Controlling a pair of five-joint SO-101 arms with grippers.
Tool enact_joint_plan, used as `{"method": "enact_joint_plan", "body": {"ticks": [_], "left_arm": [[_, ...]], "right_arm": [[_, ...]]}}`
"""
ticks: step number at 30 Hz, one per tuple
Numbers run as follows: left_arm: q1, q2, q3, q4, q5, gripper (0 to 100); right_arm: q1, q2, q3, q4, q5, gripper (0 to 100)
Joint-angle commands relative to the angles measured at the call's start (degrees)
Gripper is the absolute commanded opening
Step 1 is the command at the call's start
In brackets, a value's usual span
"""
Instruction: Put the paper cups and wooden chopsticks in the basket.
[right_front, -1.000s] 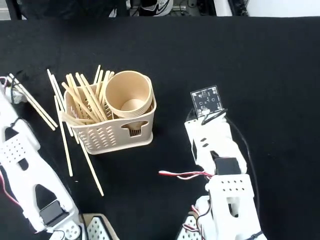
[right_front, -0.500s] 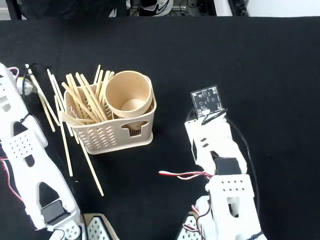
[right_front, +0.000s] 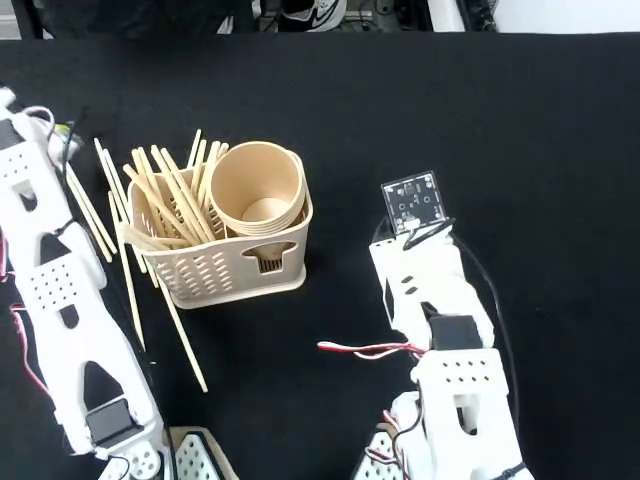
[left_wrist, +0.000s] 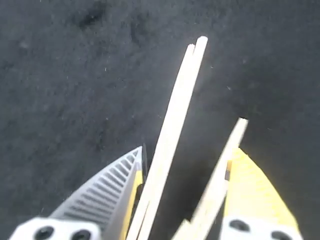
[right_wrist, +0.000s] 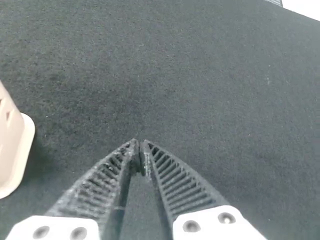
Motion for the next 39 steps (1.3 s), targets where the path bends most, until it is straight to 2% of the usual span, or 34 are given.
{"method": "enact_joint_plan", "body": {"ticks": [1, 7, 12, 13, 21, 31, 39], "left_arm": [[-0.3, 0.6, 4.7, -3.2, 0.5, 27], [-1.0, 1.4, 6.5, -2.5, 0.4, 25], [-1.9, 1.1, 5.9, 1.3, -3.6, 4], [-2.2, 0.9, 5.8, 2.1, -3.9, 2], [-1.5, -1.7, -6.6, 12.7, -4.8, 3], [-2.8, -15.9, 4.3, 12.6, -4.7, 3], [-3.0, -11.2, 8.0, 9.2, -4.8, 3]], "right_arm": [[0.3, -0.6, -0.7, -1.1, 0.4, 1.4], [0.3, -0.6, -0.7, -1.1, 0.4, 1.4], [0.3, -0.6, -0.7, -1.1, 0.4, 1.4], [0.4, -0.6, -0.7, -1.1, 0.4, 1.4], [0.3, -0.6, -0.7, -1.1, 0.4, 1.4], [0.5, -0.6, -0.7, -1.1, 0.4, 1.4], [0.5, -0.6, -0.7, -1.1, 0.4, 1.4]]}}
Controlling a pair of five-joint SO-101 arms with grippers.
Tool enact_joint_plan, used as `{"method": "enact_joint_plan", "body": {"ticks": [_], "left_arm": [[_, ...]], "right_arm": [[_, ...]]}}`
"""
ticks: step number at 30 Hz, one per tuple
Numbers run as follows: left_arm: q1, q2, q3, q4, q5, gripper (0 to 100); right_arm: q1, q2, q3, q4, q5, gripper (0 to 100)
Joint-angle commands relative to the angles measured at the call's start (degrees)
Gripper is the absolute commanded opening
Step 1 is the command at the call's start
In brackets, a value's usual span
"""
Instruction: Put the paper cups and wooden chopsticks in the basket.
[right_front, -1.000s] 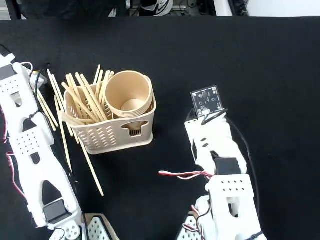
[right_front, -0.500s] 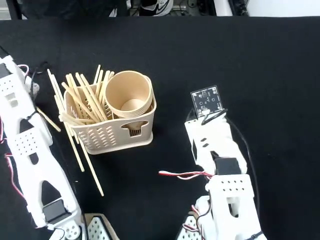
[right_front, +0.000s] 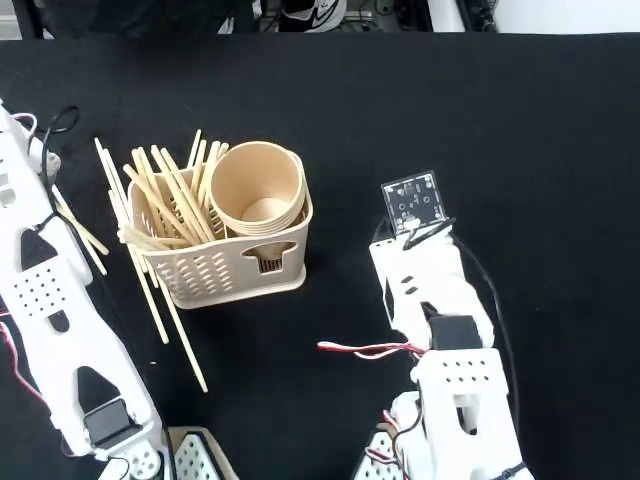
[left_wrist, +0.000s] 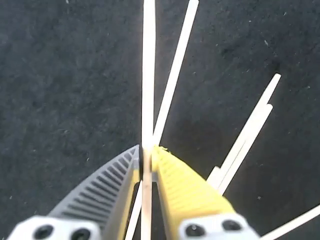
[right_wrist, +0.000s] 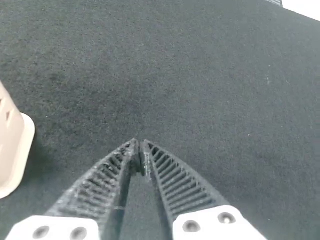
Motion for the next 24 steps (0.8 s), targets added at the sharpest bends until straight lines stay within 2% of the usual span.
{"method": "enact_joint_plan", "body": {"ticks": [1, 8, 14, 21, 24], "left_arm": [[-0.4, 1.4, -0.7, -2.7, -0.5, 3], [-0.4, 8.2, -0.7, -8.3, -0.5, 4], [0.2, 10.1, -0.7, -8.6, -0.2, 21], [0.5, 9.7, -0.9, -8.2, -0.2, 13], [0.6, 9.7, -4.6, -6.2, -0.2, 13]], "right_arm": [[0.5, -0.6, -0.7, -1.1, 0.4, 1.4], [0.5, -0.6, -0.7, -1.1, 0.4, 1.4], [0.5, -0.6, -0.7, -1.1, 0.4, 1.4], [0.5, -0.6, -0.7, -1.1, 0.4, 1.4], [0.5, -0.6, -0.7, -1.1, 0.4, 1.4]]}}
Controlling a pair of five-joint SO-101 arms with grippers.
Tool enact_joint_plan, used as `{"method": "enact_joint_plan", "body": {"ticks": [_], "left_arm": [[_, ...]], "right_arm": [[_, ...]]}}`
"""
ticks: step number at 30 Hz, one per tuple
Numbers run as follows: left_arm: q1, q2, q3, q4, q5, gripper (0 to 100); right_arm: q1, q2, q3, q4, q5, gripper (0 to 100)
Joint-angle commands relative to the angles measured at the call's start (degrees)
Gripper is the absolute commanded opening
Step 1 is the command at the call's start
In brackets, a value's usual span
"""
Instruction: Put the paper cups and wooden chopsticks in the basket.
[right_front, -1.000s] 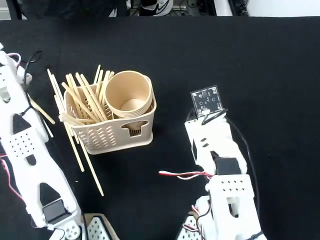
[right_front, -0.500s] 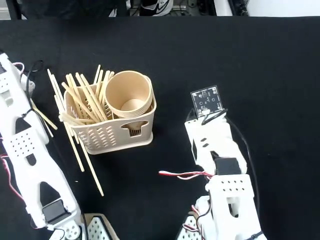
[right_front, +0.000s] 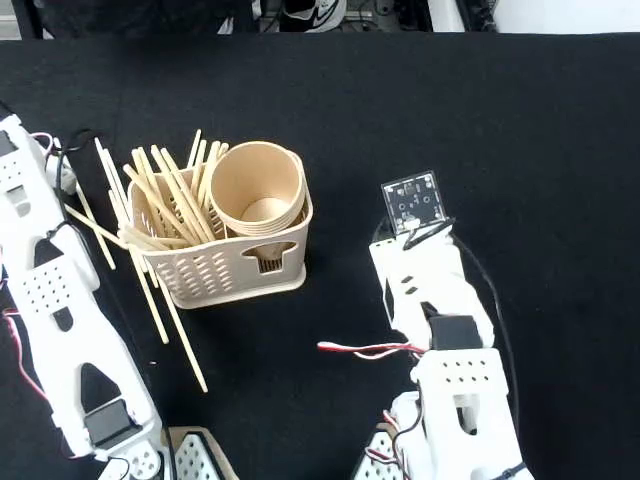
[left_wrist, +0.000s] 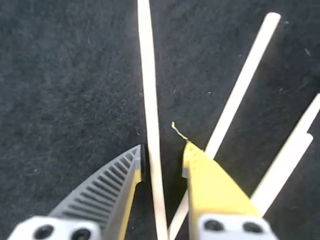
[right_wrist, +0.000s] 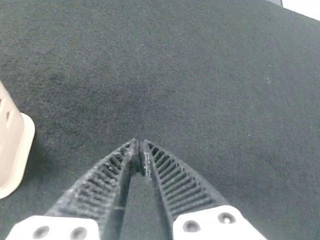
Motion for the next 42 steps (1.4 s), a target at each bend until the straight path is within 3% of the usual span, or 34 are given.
{"method": "enact_joint_plan", "body": {"ticks": [1, 11, 27, 30, 35, 42], "left_arm": [[0.5, -0.5, -6.5, 3.3, -0.2, 13], [0.8, -0.5, -14.5, 9.7, -0.1, 26], [0.6, 5.3, -11.5, 9.7, 0.0, 28], [0.5, 6.4, -12.0, 9.7, -0.3, 24], [0.4, 5.3, -13.1, 9.6, -0.5, 4], [0.5, 4.4, -14.1, 9.8, -0.7, 3]], "right_arm": [[0.5, -0.6, -0.7, -1.1, 0.4, 1.4], [0.5, -0.6, -0.7, -1.1, 0.4, 1.4], [0.4, -0.6, -0.7, -1.1, 0.4, 1.4], [0.4, -0.6, -0.7, -1.1, 0.4, 1.4], [0.3, -0.6, -0.7, -1.1, 0.4, 1.4], [0.3, -0.6, -0.7, -1.1, 0.4, 1.4]]}}
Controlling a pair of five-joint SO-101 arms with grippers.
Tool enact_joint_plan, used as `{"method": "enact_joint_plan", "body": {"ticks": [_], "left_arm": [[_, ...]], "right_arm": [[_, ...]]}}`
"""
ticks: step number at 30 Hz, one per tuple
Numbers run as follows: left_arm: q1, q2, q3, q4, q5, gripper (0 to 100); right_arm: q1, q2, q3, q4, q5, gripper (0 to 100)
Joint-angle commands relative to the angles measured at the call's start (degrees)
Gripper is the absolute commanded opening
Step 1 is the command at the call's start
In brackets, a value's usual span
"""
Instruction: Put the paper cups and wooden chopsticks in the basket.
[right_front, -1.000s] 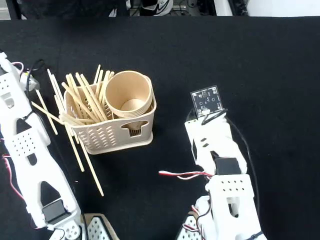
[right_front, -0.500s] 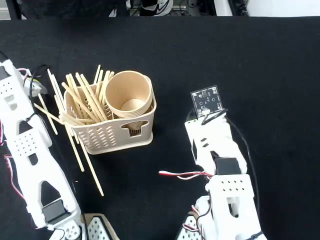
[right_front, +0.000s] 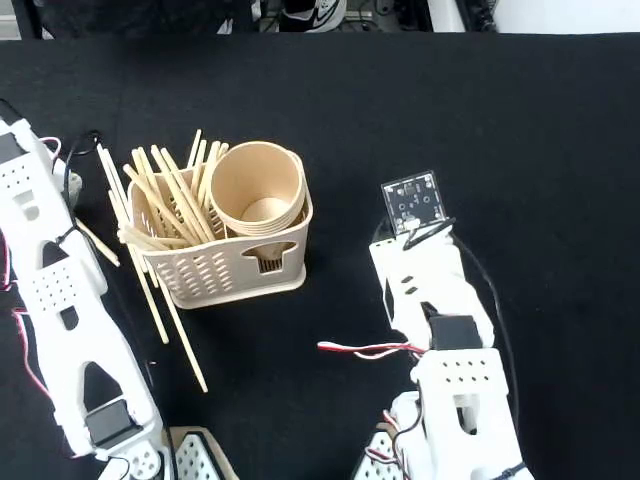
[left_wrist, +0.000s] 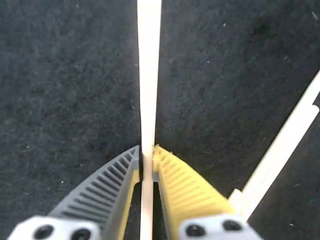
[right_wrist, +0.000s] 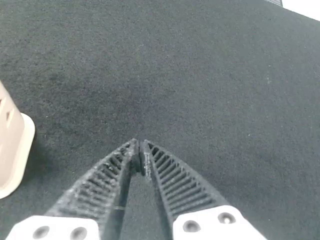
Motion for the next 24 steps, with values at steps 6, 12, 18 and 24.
{"method": "enact_joint_plan", "body": {"ticks": [6, 12, 18, 24], "left_arm": [[0.0, -2.4, -1.5, 0.8, -3.3, 3], [0.0, -3.6, -1.5, 0.9, -3.3, 3], [-0.5, -11.1, 1.4, 1.0, -3.3, 3], [-0.9, -28.3, 23.4, 1.0, -3.4, 3]], "right_arm": [[0.3, -0.6, -0.7, -1.1, 0.4, 1.4], [0.3, -0.6, -0.7, -1.1, 0.4, 1.4], [0.4, -0.6, -0.7, -1.1, 0.4, 1.4], [0.4, -0.6, -0.7, -1.1, 0.4, 1.4]]}}
